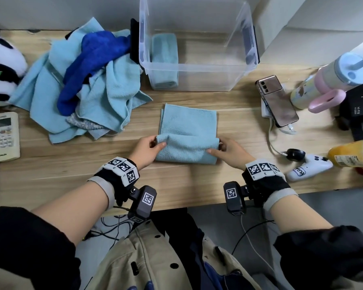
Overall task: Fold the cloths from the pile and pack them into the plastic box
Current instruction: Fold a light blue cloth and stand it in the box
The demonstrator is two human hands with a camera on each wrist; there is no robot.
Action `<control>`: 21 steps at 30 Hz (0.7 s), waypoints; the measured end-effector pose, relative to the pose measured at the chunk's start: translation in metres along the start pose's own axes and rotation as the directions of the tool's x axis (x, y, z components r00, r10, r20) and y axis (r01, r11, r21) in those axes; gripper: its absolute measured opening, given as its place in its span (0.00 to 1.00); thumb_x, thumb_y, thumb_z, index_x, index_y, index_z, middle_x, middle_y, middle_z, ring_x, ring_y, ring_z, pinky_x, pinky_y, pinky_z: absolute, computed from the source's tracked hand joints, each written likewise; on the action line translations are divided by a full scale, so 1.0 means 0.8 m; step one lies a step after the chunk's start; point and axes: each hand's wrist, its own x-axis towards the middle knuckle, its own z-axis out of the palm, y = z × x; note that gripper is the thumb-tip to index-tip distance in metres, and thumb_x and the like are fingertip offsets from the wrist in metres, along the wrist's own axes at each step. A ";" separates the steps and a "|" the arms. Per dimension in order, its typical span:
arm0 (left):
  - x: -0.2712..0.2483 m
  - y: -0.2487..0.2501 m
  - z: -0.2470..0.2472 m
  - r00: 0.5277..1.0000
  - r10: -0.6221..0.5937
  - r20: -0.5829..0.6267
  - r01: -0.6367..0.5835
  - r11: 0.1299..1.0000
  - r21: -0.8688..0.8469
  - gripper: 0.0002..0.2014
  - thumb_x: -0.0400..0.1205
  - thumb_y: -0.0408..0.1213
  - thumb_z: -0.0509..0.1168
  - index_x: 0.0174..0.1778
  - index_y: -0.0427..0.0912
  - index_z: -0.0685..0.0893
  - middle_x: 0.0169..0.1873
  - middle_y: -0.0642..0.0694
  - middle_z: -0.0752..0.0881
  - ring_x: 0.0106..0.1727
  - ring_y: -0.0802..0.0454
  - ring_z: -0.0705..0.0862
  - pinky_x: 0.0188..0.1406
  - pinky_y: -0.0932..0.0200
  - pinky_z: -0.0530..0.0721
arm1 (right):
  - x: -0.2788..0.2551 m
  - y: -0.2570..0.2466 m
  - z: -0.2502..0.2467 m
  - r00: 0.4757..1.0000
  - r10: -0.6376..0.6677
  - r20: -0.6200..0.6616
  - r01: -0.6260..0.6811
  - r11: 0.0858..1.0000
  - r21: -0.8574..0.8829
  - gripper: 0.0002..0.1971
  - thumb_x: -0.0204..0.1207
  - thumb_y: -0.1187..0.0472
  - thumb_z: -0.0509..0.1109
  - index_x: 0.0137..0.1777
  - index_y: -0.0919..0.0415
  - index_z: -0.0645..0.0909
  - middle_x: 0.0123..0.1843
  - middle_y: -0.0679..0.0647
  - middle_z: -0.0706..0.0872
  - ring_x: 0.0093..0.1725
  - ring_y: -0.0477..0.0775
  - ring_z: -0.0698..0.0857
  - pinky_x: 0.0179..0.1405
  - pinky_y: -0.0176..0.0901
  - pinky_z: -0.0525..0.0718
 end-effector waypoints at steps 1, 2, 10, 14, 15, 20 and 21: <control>0.003 0.000 0.001 1.000 -0.006 -0.016 0.006 1.000 -0.004 0.09 0.81 0.35 0.65 0.56 0.40 0.84 0.47 0.40 0.85 0.48 0.49 0.81 0.53 0.53 0.77 | 0.001 -0.001 0.003 0.999 0.017 -0.030 -0.016 1.000 0.023 0.19 0.77 0.59 0.70 0.67 0.60 0.75 0.57 0.59 0.87 0.56 0.57 0.86 0.61 0.54 0.82; 0.005 0.000 0.002 0.999 -0.010 -0.030 0.010 1.000 0.001 0.08 0.81 0.35 0.65 0.55 0.40 0.84 0.46 0.40 0.85 0.47 0.49 0.80 0.51 0.54 0.76 | 0.002 -0.002 0.006 0.998 0.033 -0.061 -0.031 0.999 0.034 0.18 0.78 0.60 0.69 0.67 0.61 0.74 0.56 0.61 0.87 0.56 0.59 0.86 0.61 0.55 0.82; 0.016 0.005 0.007 0.992 -0.039 -0.117 0.046 0.997 0.058 0.13 0.79 0.37 0.69 0.56 0.34 0.85 0.44 0.42 0.85 0.46 0.49 0.81 0.54 0.52 0.80 | 0.004 -0.005 0.018 0.980 0.139 -0.142 -0.162 0.972 -0.169 0.12 0.75 0.60 0.72 0.55 0.65 0.79 0.42 0.54 0.82 0.44 0.54 0.80 0.40 0.39 0.71; 0.023 0.001 0.007 0.987 -0.084 -0.138 0.098 0.990 0.097 0.16 0.76 0.41 0.71 0.54 0.34 0.85 0.48 0.38 0.88 0.50 0.43 0.86 0.59 0.46 0.83 | 0.005 -0.002 0.023 0.941 0.149 -0.303 -0.224 0.947 -0.232 0.21 0.69 0.57 0.75 0.57 0.62 0.71 0.49 0.56 0.82 0.50 0.59 0.82 0.41 0.43 0.73; 0.027 -0.002 0.006 0.985 -0.108 -0.134 0.122 0.988 0.098 0.16 0.76 0.41 0.72 0.54 0.34 0.85 0.48 0.37 0.89 0.51 0.41 0.87 0.59 0.44 0.83 | 0.004 -0.001 0.026 0.923 0.071 -0.379 -0.180 0.949 -0.261 0.22 0.68 0.57 0.74 0.58 0.63 0.71 0.52 0.57 0.82 0.52 0.60 0.81 0.42 0.44 0.74; 0.027 0.002 0.005 0.979 -0.188 -0.081 0.193 0.979 0.068 0.12 0.76 0.36 0.71 0.50 0.32 0.85 0.44 0.41 0.87 0.46 0.43 0.86 0.52 0.54 0.85 | -0.008 -0.010 0.046 0.873 -0.418 -0.252 0.229 0.806 -0.547 0.22 0.69 0.51 0.70 0.61 0.57 0.75 0.62 0.52 0.79 0.64 0.56 0.75 0.63 0.53 0.74; 0.026 0.005 0.005 0.976 -0.207 -0.065 0.210 0.976 0.059 0.11 0.77 0.35 0.70 0.51 0.32 0.85 0.41 0.43 0.86 0.41 0.46 0.85 0.40 0.63 0.85 | -0.007 -0.008 0.052 0.882 -0.452 -0.137 0.290 0.747 -0.599 0.25 0.68 0.49 0.71 0.65 0.54 0.74 0.67 0.50 0.78 0.69 0.55 0.73 0.69 0.54 0.71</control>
